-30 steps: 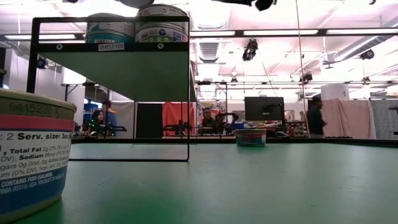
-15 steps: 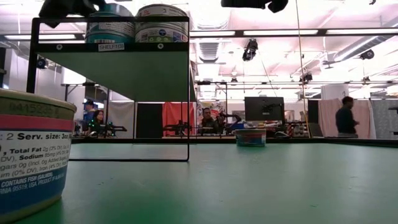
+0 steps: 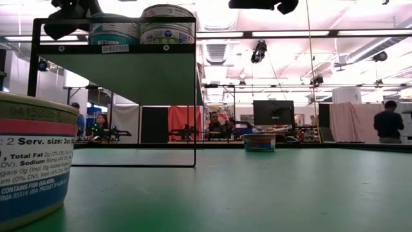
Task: Stack canned seafood by type on shelf
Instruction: Put the yellow and blue tuna can on the shelf
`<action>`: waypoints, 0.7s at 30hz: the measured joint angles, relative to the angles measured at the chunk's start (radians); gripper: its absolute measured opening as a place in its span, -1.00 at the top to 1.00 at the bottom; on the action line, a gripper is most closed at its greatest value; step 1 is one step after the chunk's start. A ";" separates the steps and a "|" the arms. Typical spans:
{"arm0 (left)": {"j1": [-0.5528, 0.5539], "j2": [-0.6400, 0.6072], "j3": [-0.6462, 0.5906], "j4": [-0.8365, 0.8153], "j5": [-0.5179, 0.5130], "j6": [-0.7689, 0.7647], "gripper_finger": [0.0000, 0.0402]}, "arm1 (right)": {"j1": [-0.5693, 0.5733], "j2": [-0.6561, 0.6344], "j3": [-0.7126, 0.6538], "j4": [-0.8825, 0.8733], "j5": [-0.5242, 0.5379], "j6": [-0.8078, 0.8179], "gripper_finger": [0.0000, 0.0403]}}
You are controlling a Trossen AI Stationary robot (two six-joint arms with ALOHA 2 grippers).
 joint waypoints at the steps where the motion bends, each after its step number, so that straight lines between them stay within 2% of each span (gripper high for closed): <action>1: 0.006 -0.007 0.000 0.000 -0.001 0.010 0.33 | 0.000 0.000 0.000 0.000 0.000 0.000 -0.42; 11: 0.012 -0.075 0.000 0.002 -0.002 0.027 0.33 | -0.002 -0.004 -0.001 -0.001 -0.003 0.079 -0.37; 21: 0.082 -0.051 0.000 0.010 -0.002 0.057 0.33 | -0.002 -0.004 -0.001 -0.001 -0.008 0.090 -0.30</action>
